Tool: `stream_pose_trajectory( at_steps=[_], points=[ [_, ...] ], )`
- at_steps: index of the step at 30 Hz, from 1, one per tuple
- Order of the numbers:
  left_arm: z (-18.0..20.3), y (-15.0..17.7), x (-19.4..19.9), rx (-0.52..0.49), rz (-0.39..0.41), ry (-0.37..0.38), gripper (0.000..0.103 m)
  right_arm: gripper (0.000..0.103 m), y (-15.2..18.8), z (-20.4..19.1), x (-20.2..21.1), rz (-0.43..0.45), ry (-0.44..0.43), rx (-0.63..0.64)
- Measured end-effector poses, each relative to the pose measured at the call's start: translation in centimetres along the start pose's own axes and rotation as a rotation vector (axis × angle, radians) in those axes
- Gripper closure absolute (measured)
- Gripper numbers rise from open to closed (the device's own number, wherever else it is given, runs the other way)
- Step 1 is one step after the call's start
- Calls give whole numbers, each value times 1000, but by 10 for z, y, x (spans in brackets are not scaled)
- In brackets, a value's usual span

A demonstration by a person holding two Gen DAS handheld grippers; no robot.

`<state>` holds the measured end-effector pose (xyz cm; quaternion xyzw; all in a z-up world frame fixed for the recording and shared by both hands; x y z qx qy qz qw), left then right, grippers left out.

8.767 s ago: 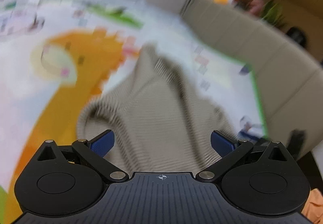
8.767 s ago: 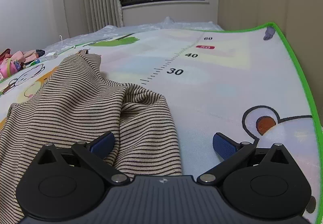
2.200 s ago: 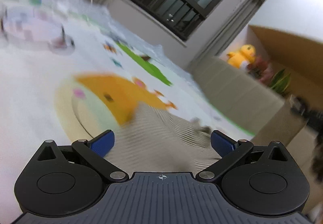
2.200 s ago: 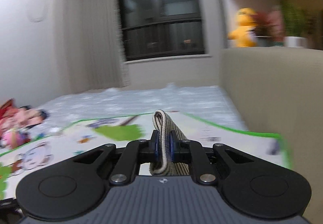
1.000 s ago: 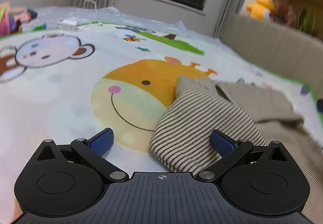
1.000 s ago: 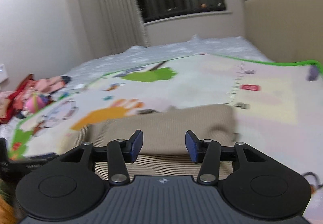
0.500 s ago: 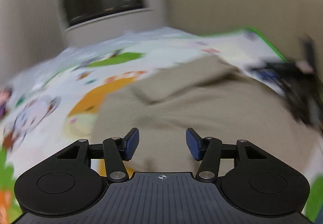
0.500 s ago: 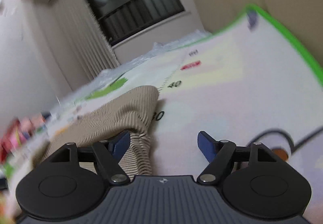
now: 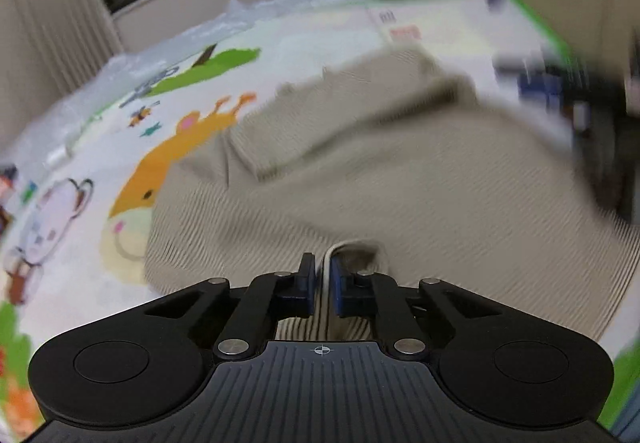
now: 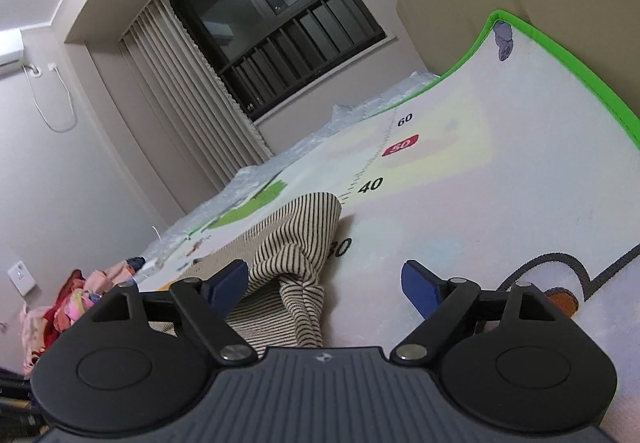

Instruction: Fold clothes

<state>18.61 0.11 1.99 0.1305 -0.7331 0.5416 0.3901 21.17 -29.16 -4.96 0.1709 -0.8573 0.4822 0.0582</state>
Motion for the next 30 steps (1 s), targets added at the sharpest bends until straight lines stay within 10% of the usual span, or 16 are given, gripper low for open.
stream_pose_trajectory(
  at_steps=[6,9,11,13,18,23,30],
  points=[
    [-17,-117,32,149,250,82,98,13,-1,4,5,34,-41,-42],
    [2,-142,35,68,297,89,96,12,-2,7,5,37,-52,-61],
    [23,-126,26,-57,252,51,87,10,-1,6,2,20,-51,-62],
    [41,-93,15,-177,161,19,52,0,0,6,-1,-4,-46,-64],
    [49,0,-7,-369,-84,-41,34,0,3,6,-9,-55,-24,-60],
    [28,43,-21,-397,-174,-173,41,0,4,5,-10,-58,-26,-58],
    [11,25,-37,-303,-148,-256,77,0,4,11,-9,-46,-51,-90]
  ],
)
Point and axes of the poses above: each gripper's, at about its wrist camera, not at the fingertips, and x roughly against the way its jaws point, z to its right, y to its underside, the point moved 6 cm from there along -x, roughly the way its jaws point, and after that the axes turned 2 degrees about x, right-handed, at the moved point
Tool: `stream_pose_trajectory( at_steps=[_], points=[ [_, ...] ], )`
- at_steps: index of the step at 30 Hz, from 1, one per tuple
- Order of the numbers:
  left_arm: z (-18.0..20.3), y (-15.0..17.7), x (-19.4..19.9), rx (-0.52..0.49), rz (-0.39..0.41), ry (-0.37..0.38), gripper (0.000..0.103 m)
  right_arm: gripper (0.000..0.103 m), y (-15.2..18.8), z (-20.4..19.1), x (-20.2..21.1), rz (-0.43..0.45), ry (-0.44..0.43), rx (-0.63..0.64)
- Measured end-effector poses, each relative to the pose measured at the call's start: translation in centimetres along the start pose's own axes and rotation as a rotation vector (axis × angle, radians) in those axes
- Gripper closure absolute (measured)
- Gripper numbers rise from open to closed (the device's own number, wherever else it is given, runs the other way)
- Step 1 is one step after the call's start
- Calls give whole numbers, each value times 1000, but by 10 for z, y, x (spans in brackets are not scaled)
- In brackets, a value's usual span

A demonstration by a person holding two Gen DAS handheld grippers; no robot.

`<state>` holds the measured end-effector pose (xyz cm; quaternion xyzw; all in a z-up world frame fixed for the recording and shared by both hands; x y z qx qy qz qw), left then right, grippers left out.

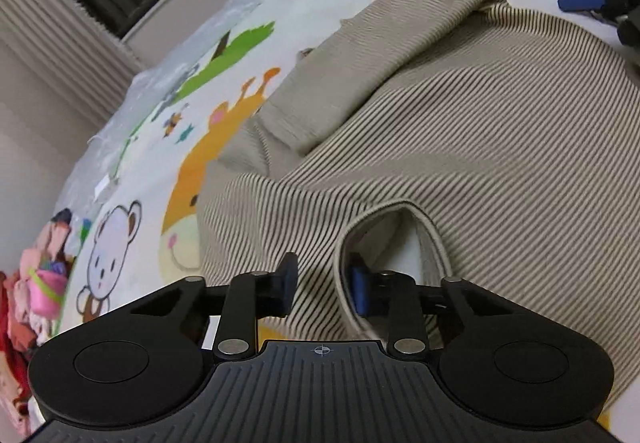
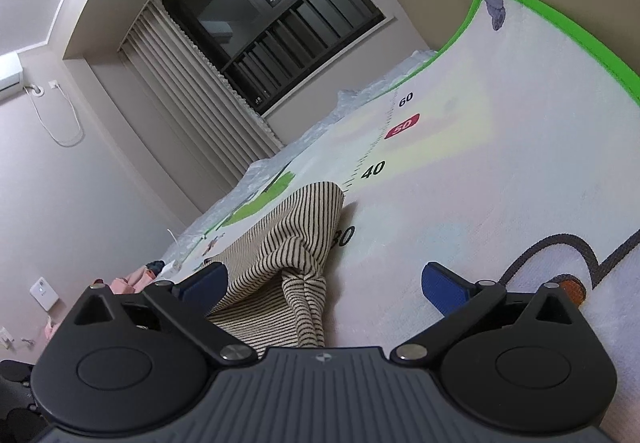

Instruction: Fold clothes

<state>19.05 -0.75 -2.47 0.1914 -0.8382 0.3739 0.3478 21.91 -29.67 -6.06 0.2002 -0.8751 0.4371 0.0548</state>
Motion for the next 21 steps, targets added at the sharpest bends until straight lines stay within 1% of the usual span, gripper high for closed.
stream_pose_trajectory(
  at_steps=[1,2,3,5,8,11,14,18,21],
  points=[
    [5,0,-3,-5,-1,6,86,0,0,0,0,3,-4,-3],
    [9,-3,-6,-6,-4,15,93,0,0,0,1,6,-7,-6],
    [11,-5,-7,7,-5,22,96,0,0,1,1,9,-12,-10],
    [3,-17,-2,76,17,32,97,0,0,1,3,17,-22,-20],
    [-29,-48,18,264,81,85,97,0,-1,2,4,23,-31,-31],
    [-65,-84,42,457,157,175,97,0,-1,2,5,25,-34,-36],
    [-91,-111,54,635,208,266,97,0,-1,3,5,30,-42,-45],
    [-119,-155,54,818,295,352,97,0,-2,3,5,34,-49,-54],
    [-121,-189,54,894,403,409,97,0,-2,3,4,33,-47,-55]
  ],
)
Point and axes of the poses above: each gripper's, at about its wrist camera, not at the fingertips, and x roughly against the way its jaws point, z to its right, y to its underside, the point moved 6 cm from there along -x, roughly the way its jaws point, and after that the axes turned 2 degrees about x, right-handed, at the moved point
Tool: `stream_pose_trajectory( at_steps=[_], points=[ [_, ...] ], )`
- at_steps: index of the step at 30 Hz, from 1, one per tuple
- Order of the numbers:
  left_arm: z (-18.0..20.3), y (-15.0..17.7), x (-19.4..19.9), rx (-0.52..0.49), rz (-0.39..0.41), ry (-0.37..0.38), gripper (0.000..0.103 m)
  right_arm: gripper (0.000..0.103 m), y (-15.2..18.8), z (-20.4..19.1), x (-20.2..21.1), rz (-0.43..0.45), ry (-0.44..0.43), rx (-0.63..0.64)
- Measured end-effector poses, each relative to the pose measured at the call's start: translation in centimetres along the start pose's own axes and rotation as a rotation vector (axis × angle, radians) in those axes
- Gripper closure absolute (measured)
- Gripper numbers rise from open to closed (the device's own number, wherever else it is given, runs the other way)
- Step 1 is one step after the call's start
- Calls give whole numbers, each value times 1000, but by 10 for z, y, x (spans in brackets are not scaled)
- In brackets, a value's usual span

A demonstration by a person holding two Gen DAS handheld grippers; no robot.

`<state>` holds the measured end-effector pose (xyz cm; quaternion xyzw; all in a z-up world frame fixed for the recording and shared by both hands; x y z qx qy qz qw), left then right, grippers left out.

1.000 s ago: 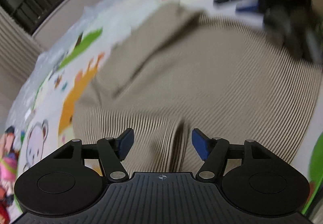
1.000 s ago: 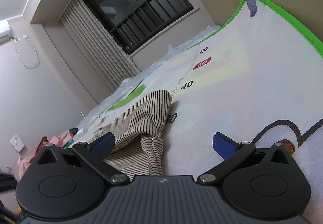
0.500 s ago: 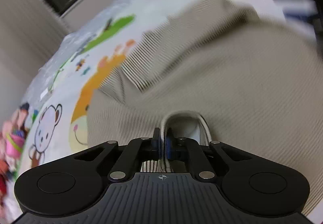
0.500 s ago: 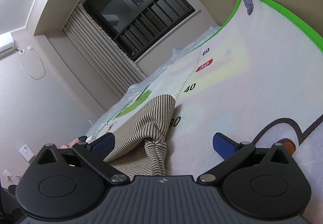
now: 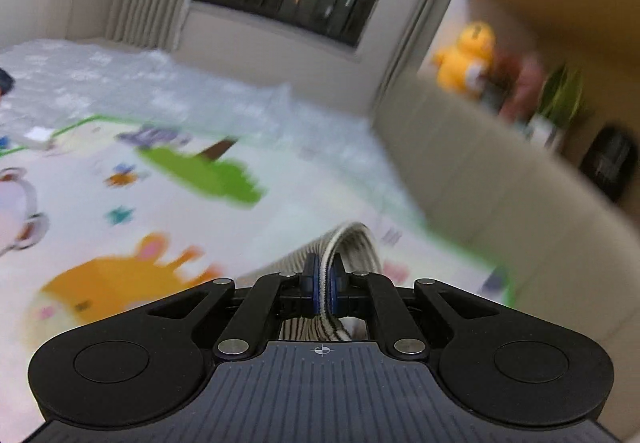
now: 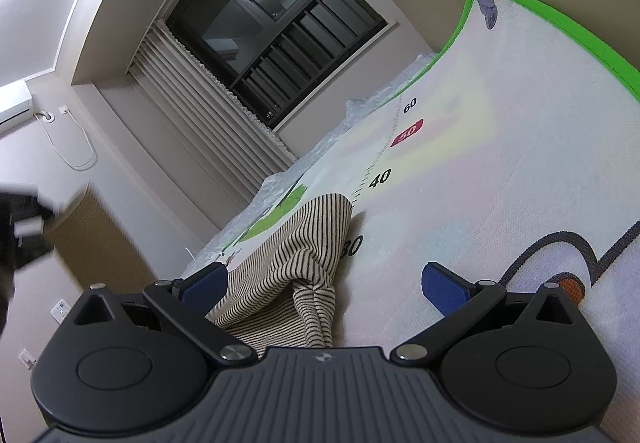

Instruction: Fold clothes

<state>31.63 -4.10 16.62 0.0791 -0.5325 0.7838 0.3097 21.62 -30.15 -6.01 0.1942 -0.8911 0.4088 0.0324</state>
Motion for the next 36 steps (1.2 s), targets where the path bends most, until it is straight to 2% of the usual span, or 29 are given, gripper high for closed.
stream_pose_trajectory(
  at_steps=[2,4,8,11,12,13,15,16,19,23,26,28,31,34,36],
  points=[
    [17,-2,-14,52,19,77,97,0,0,0,-1,-1,1,0],
    [36,6,-33,75,-7,141,97,0,0,0,-1,-2,2,0],
    [71,32,-66,55,-83,220,97,0,0,0,0,-1,1,-2],
    [89,47,-77,42,-106,298,95,0,0,1,1,2,-2,-5],
    [93,49,-78,44,-109,328,91,0,0,1,1,3,-3,-7],
    [97,51,-77,40,-109,347,79,0,0,1,2,3,-4,-8],
    [103,53,-73,22,-101,364,64,0,0,1,2,5,-5,-10],
    [104,55,-71,11,-97,363,62,0,0,1,2,5,-5,-11],
    [87,66,-69,-2,-104,309,53,0,0,0,1,9,-8,-15],
    [30,98,-66,-56,-137,133,48,0,-1,2,2,13,-19,-24],
    [-14,125,-54,-140,-156,16,35,0,0,1,1,1,-12,-13],
    [-40,145,-43,-198,-157,-50,23,0,1,-1,-1,-18,0,6],
    [-71,169,-32,-190,-153,-74,10,0,3,-4,-5,-52,25,35],
    [-97,188,-35,-132,-158,-73,8,0,5,-7,-12,-104,69,75],
    [-101,198,-38,-138,-128,-59,5,0,8,-11,-19,-151,106,113]
  ],
)
Point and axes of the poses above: each gripper's, at about its wrist camera, not at the fingertips, and x roughly against the way its jaws point, z to its right, y to its underside, the point moved 6 cm from there along -x, roughly the way its jaws point, and after that the axes turned 2 degrees about x, right-handed, at the moved point
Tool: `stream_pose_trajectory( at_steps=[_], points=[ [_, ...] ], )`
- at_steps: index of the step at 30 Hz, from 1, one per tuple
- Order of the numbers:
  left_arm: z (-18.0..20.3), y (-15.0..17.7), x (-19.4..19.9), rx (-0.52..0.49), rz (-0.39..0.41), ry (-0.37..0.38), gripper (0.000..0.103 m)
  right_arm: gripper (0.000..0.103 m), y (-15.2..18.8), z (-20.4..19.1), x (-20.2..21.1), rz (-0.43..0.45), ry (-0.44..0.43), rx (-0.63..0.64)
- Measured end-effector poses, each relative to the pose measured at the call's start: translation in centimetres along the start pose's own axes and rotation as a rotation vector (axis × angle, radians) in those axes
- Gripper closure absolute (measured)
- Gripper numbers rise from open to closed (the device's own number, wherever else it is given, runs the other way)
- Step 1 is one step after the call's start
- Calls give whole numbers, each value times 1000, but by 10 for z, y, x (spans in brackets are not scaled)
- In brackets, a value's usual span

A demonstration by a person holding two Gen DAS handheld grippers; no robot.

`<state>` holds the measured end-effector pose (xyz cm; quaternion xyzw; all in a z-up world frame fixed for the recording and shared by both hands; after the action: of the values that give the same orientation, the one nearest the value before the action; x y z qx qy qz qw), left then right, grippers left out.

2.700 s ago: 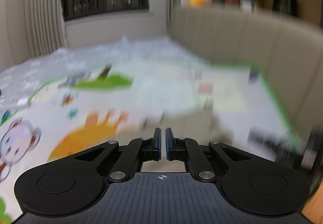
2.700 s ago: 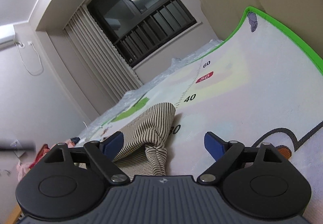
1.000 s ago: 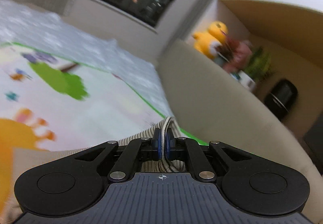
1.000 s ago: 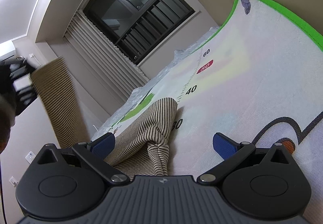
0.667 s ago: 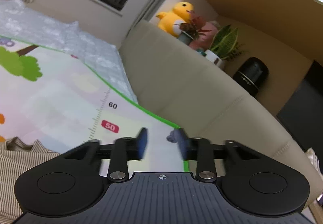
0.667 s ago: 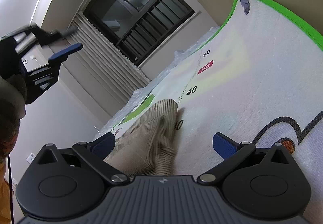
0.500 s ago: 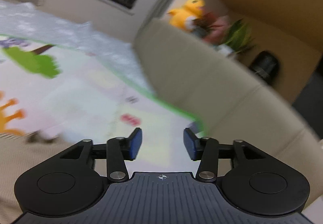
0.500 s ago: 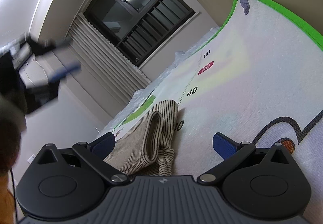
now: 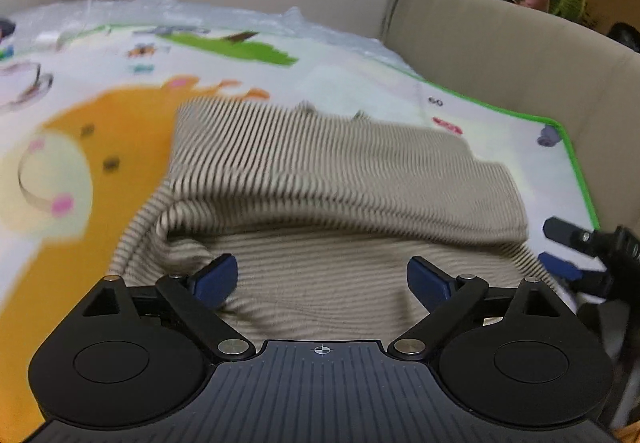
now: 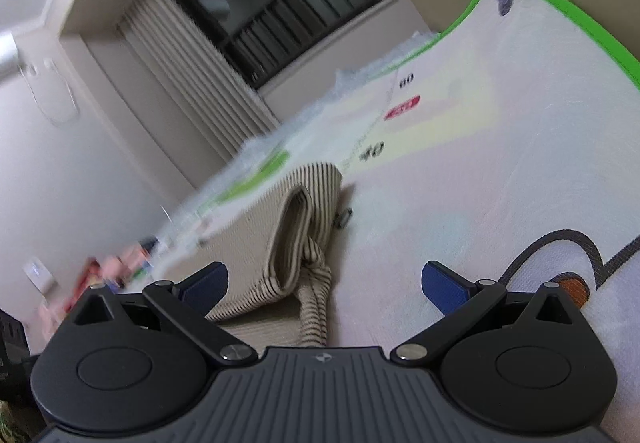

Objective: Fold clothes
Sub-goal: 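Grasp the sleeve cuff with the right gripper and fold it over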

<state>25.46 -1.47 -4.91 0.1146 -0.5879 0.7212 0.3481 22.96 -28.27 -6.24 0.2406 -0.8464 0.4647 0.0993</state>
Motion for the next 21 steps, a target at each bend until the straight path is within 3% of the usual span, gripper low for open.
stream_pose_trajectory(
  at_steps=[4,7,8,10,12,14,18,21],
  points=[
    [9,7,0,-60,26,-6,0,0,4,-14,-11,-96,68,131],
    [5,8,3,-35,37,24,0,3,5,-27,-14,-121,140,210],
    [2,8,3,-21,42,39,0,7,3,-32,-13,-115,169,235],
    [-2,9,5,-1,53,62,0,34,-2,-45,-9,-86,207,283],
    [-3,11,6,5,59,71,0,44,-13,-61,-6,-39,225,303],
    [-3,11,6,5,61,74,0,45,-23,-75,-9,-15,234,322],
    [-5,11,6,16,66,87,0,45,-27,-91,-38,-76,276,391],
    [-7,11,7,24,71,97,0,69,-15,-92,-64,-159,331,430]
  ],
)
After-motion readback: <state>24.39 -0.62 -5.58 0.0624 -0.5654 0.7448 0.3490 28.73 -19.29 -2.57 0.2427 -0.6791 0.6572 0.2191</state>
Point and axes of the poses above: each gripper's, at about its wrist camera, not at the fingertips, and x roughly against the way its jaws point, z to its right, y to its underside, the point moved 6 cm from there along -x, roughly the way its jaws point, and after that the axes turned 2 degrees about x, right-handed, at the moved point
